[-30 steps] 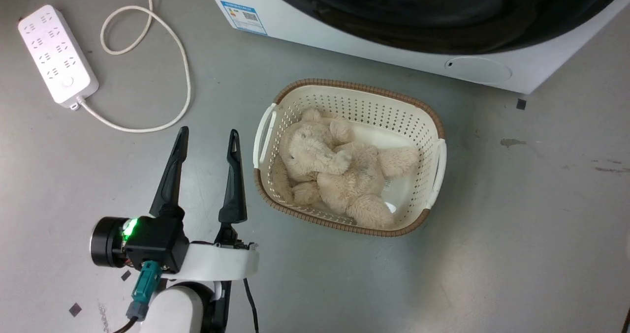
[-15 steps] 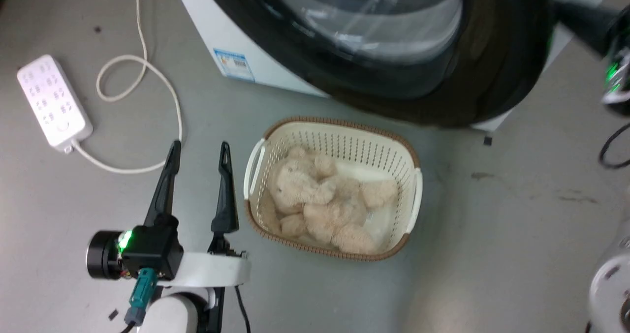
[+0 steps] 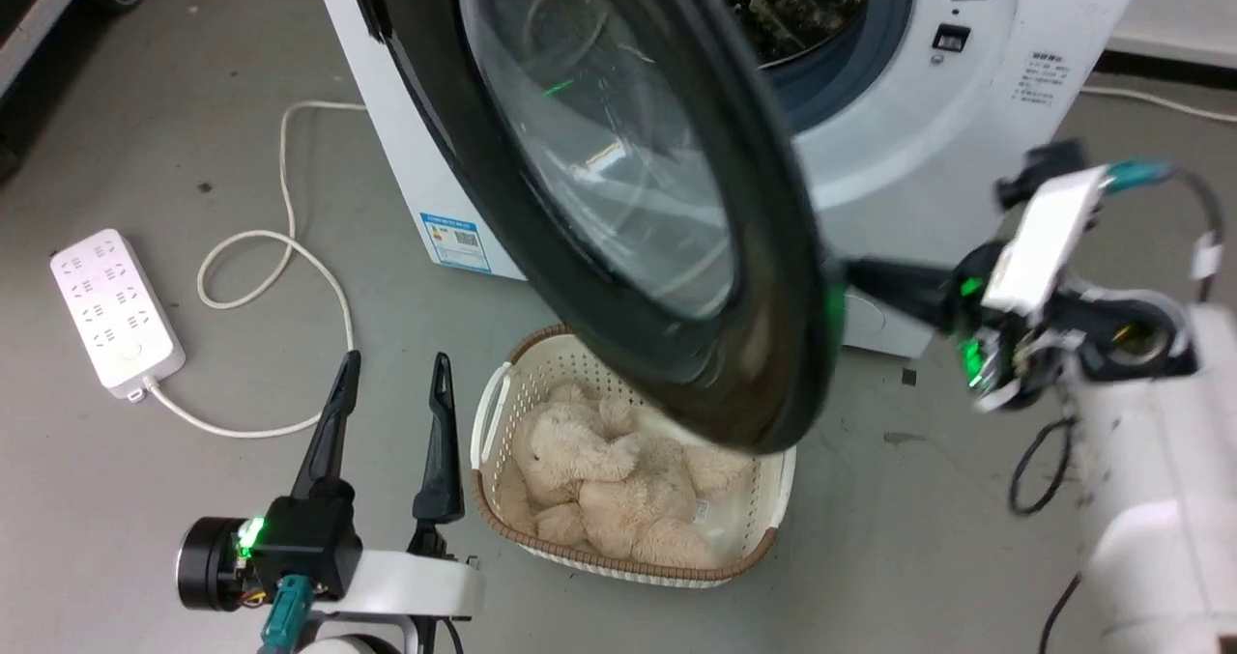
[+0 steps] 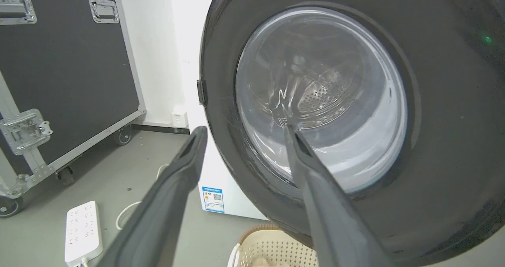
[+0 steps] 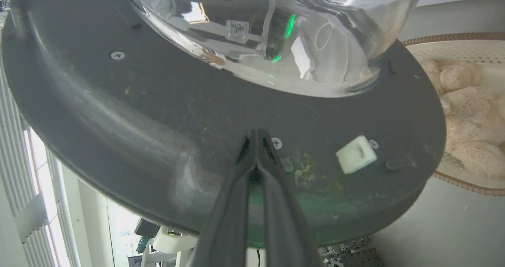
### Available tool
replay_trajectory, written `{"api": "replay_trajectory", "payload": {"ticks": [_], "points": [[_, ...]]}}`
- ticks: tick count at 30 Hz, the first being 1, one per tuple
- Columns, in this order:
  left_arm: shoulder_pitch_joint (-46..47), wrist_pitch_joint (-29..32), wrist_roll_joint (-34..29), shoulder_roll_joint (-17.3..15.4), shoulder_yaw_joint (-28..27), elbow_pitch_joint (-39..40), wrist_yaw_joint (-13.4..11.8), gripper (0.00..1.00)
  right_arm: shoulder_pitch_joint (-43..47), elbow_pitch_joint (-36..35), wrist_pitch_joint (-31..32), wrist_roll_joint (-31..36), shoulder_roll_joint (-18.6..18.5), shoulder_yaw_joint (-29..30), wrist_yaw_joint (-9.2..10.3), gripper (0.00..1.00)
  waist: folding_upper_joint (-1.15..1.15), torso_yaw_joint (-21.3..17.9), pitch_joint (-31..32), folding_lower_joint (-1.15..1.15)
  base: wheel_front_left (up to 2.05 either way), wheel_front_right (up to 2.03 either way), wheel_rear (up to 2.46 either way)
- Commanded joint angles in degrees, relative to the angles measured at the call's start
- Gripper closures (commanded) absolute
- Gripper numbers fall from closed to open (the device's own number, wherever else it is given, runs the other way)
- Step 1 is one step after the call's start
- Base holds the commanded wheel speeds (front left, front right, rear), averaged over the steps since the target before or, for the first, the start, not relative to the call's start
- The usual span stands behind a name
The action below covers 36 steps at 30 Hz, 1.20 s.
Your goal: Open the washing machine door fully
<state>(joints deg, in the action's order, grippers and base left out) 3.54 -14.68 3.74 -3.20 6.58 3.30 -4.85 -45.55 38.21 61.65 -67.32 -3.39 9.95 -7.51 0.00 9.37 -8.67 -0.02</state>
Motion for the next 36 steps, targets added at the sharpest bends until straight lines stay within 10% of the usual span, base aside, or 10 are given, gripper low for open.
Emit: {"api": "replay_trajectory", "payload": {"ticks": [1,19,20,21,22,36], "points": [[-0.7,-0.3,0.3,-0.3,-0.1,0.0,0.3,0.00,2.5,-0.6,-0.8,-2.1,0.5,-2.7,0.02,1.00,0.00,0.4,0.5,0.02,0.00,0.00,0.00],[-3.2,-0.3,2.0,-0.3,1.4,-2.5,3.6,0.00,10.7,-6.0,-12.4,-17.7,0.5,-26.3,0.02,1.00,0.00,2.3,2.2,0.02,0.00,0.00,0.00],[-3.2,-0.3,2.1,-0.3,1.4,-2.7,3.7,0.00,10.6,-5.9,-13.4,-17.2,0.5,-26.2,0.02,0.78,0.00,2.1,2.3,0.02,0.00,0.00,0.00],[-3.2,-0.3,2.1,-0.3,1.4,-2.7,3.7,0.00,10.6,-5.9,-13.4,-17.2,0.5,-26.2,0.02,0.78,0.00,2.1,2.3,0.02,0.00,0.00,0.00],[-3.3,-0.3,2.2,-0.2,1.4,-3.0,3.7,0.00,10.7,-5.6,-15.9,-15.7,0.3,-25.3,0.02,0.00,0.00,1.5,2.9,0.02,0.00,0.00,0.00],[-4.0,-0.3,3.1,-0.5,-0.9,-3.5,3.5,0.00,18.6,-22.4,-51.1,14.6,-13.3,-21.3,0.02,0.00,0.00,-4.7,7.1,0.02,0.00,0.00,0.00]]}}
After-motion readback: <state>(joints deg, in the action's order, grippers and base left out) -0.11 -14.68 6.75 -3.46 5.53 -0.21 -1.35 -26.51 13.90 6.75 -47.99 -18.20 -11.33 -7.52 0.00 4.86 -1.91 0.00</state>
